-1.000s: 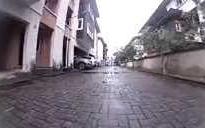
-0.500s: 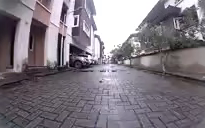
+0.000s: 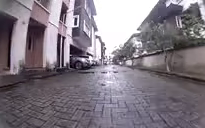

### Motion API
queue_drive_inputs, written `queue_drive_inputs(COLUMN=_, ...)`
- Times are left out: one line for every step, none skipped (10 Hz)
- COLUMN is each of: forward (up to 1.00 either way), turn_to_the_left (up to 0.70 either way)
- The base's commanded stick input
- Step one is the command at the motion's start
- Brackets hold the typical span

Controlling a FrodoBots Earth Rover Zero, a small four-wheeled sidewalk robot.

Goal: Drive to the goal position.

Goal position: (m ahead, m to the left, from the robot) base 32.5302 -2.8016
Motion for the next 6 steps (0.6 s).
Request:
queue_drive_inputs(forward=0.7, turn_to_the_left=0.0)
queue_drive_inputs(forward=0.7, turn_to_the_left=0.0)
queue_drive_inputs(forward=0.7, turn_to_the_left=0.0)
queue_drive_inputs(forward=0.7, turn_to_the_left=0.0)
queue_drive_inputs(forward=0.7, turn_to_the_left=0.0)
queue_drive_inputs(forward=0.7, turn_to_the_left=-0.05)
